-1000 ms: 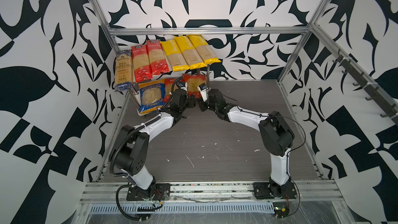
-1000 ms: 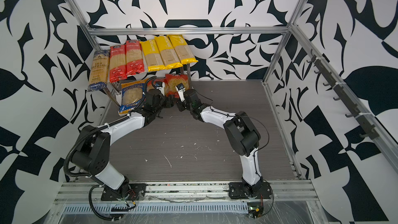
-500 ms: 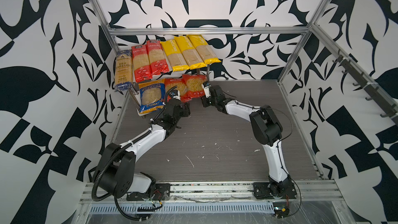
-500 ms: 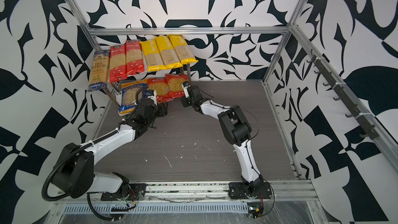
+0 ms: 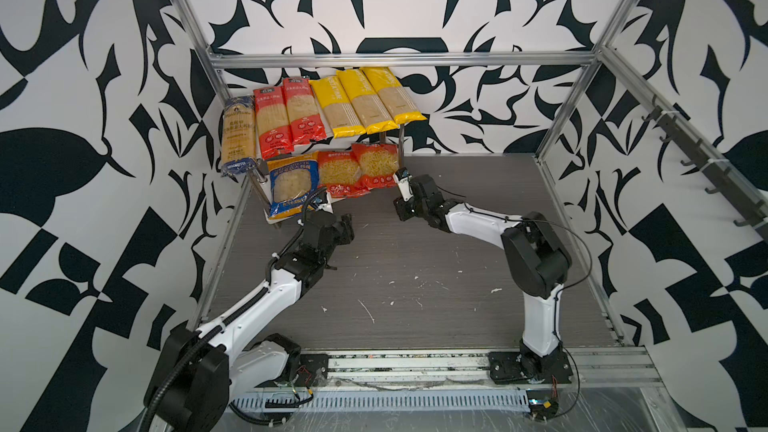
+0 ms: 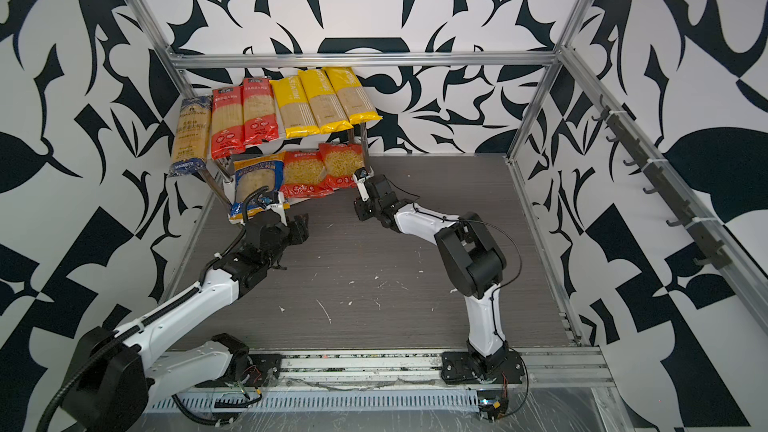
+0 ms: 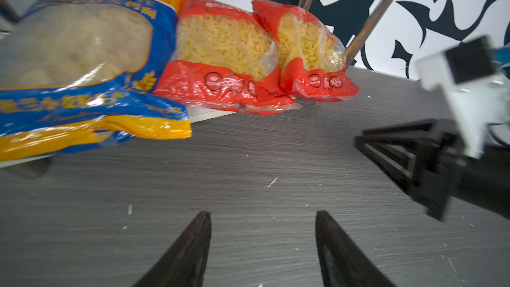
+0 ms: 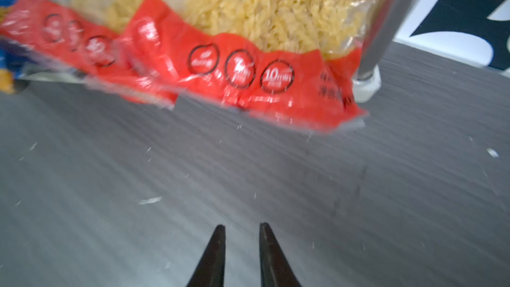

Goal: Arrange pasta packages on shelves
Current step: Rotate the pasta bag at the shelf, then reset both arms

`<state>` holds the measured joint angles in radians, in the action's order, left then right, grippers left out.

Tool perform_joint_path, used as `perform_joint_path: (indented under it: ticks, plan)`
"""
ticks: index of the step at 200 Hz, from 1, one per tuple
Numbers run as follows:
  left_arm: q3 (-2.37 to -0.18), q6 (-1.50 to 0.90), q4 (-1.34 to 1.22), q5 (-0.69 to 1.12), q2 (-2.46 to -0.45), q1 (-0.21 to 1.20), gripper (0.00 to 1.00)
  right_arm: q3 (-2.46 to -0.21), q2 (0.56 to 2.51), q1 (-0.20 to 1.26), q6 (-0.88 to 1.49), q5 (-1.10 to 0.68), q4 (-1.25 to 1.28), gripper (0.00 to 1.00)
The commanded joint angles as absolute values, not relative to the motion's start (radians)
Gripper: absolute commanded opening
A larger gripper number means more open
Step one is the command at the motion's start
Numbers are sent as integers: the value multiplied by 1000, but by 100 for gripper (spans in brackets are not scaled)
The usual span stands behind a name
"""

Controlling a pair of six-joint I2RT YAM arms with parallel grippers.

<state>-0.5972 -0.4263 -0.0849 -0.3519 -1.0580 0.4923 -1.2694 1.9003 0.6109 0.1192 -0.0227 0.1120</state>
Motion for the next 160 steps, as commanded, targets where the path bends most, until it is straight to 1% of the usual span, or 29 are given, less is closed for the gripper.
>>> perform_joint_path:
  ticks: [1, 20, 40, 43, 57, 73, 91, 118, 160]
  plan:
    - [-536, -423, -44, -430, -961, 497, 65, -1147, 1723, 612, 178, 41, 204, 25]
    - [-494, -404, -24, -499, -875, 500, 66, -1022, 1593, 612, 203, 100, 212, 27]
    - [-491, -379, 39, -559, -807, 499, 68, -918, 1459, 605, 179, 183, 186, 33]
    - [-492, -373, 45, -566, -800, 499, 68, -909, 1441, 602, 174, 224, 179, 34]
    - [-486, -328, 54, -621, -774, 498, 69, -850, 1357, 582, 147, 301, 160, 38]
    - [-465, -255, 15, -710, -765, 496, 71, -772, 1261, 542, 109, 372, 182, 43]
    - [-434, -197, -85, -794, -788, 477, 73, -698, 1182, 487, 60, 456, 214, 47]
    - [-392, -186, -248, -811, -869, 399, 73, -618, 1165, 392, 9, 582, 271, 49]
    - [-319, -150, -550, -795, -1049, 291, 74, -469, 1239, 325, -15, 666, 563, 49]
